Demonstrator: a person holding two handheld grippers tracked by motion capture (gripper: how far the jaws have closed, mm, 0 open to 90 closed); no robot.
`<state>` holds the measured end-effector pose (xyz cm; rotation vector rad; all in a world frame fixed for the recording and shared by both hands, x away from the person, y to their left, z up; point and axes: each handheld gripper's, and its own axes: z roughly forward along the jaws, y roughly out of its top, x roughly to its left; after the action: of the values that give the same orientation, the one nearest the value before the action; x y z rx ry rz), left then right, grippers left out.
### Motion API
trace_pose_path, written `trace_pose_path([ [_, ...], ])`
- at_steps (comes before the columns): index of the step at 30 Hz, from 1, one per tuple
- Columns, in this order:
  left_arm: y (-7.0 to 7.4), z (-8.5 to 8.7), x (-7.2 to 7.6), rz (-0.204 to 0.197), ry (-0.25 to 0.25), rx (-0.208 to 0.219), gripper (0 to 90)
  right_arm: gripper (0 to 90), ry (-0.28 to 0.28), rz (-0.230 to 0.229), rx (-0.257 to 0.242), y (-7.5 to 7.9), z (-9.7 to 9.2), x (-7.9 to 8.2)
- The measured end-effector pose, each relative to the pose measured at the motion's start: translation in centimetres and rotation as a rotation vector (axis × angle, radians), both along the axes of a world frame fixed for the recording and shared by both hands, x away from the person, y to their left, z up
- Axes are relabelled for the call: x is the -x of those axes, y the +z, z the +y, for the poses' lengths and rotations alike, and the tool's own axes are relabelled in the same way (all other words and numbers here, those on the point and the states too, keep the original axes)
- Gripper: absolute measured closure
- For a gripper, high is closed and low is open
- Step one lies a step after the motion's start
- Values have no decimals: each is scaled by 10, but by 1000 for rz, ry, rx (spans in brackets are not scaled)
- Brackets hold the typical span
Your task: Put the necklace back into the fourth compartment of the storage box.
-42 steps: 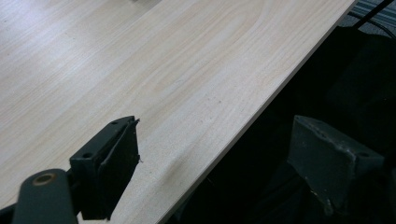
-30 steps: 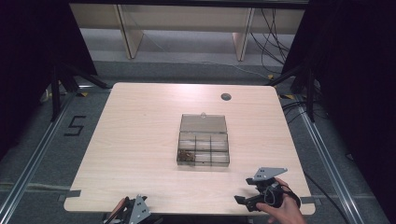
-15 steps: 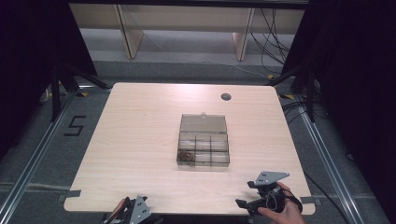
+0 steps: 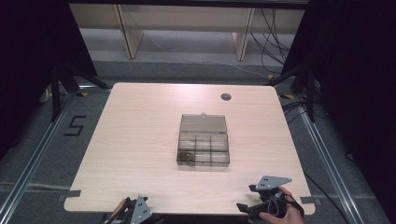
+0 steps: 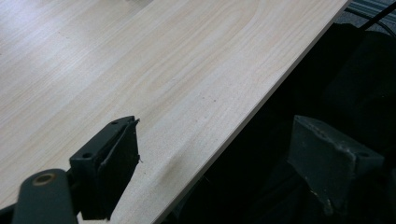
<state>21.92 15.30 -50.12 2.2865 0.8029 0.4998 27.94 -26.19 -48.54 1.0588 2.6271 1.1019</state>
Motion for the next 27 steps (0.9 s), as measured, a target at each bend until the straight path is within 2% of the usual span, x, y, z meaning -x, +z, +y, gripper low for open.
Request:
trace_pose_path([
  [3,1,1,-1,-2,-15,-11,156,165,-6,-6,4,-1,-1,1],
  [6,0,0,0,-1,0,0,156,165,-12,-8,-6,-1,-1,2],
  [11,1,0,0,-7,-11,-10,156,164,-9,-17,2,-2,-1,4],
  [12,1,1,-1,-4,-17,-12,156,164,-9,-3,2,-2,-1,5],
  [13,0,0,0,-5,-2,-4,156,164,-13,-1,3,-2,-1,6],
  [19,1,0,0,-6,-6,-8,156,164,-5,-10,1,-4,-1,6],
  [21,1,0,0,-6,-6,-9,156,165,-25,-1,9,-3,-2,7],
  [22,1,0,0,-6,-6,-8,156,165,-22,-11,9,-3,-3,7],
  [27,1,0,0,-6,-4,-7,156,165,-4,-5,-3,-4,-3,6],
])
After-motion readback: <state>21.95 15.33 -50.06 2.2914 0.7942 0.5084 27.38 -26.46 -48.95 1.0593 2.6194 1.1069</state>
